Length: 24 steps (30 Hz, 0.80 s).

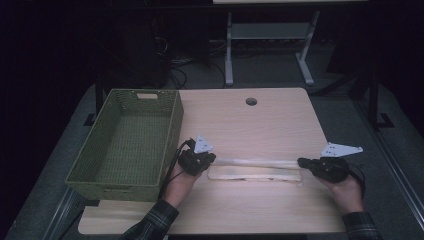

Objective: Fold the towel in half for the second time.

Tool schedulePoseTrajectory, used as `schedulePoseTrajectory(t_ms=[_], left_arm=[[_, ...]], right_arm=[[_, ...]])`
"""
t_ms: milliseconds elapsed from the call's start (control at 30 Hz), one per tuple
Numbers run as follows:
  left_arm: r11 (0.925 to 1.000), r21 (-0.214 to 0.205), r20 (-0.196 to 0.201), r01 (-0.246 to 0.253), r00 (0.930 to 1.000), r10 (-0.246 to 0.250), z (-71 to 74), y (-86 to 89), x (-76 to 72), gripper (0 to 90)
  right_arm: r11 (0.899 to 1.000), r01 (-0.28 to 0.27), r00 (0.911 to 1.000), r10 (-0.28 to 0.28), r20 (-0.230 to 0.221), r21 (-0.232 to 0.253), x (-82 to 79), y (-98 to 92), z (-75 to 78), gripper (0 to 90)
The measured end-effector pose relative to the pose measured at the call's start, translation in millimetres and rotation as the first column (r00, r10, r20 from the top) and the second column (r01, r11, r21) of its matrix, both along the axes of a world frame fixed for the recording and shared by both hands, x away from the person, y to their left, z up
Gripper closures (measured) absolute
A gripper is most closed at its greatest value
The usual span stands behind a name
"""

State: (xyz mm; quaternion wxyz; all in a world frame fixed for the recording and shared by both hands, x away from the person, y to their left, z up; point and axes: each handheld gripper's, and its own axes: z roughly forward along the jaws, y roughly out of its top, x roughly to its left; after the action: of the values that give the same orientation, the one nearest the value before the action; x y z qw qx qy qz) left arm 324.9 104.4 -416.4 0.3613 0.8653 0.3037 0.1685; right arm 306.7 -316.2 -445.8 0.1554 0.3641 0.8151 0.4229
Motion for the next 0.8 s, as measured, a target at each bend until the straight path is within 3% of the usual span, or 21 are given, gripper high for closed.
schedulePoseTrajectory(t_ms=[233,500,667,800], left_arm=[[0.9985,0.049,-0.029,0.027,0.9993,-0.025,-9.1,-1.5,-5.8,87.2],[0.997,0.059,-0.076,0.05,0.9961,-0.046,-16.9,0.4,-14.0,87.3],[0.9922,0.102,-0.113,0.072,0.9918,-0.06,-27.3,-2.3,-17.5,87.1],[0.9895,0.122,-0.111,0.078,0.9917,-0.065,-28.5,-3.7,-18.1,85.9]], right_arm=[[1.0,-0.017,0.9998,0.017,-0.011,-0.02,-9.0,2.4,-5.3,86.3],[0.999,-0.039,0.9986,0.038,-0.038,-0.031,-19.9,3.9,-11.2,86.2],[0.995,-0.064,0.997,0.06,-0.049,-0.082,-27.7,8.9,-18.2,85.7],[0.994,-0.068,0.9964,0.062,-0.057,-0.092,-29.3,9.0,-18.5,83.1]])
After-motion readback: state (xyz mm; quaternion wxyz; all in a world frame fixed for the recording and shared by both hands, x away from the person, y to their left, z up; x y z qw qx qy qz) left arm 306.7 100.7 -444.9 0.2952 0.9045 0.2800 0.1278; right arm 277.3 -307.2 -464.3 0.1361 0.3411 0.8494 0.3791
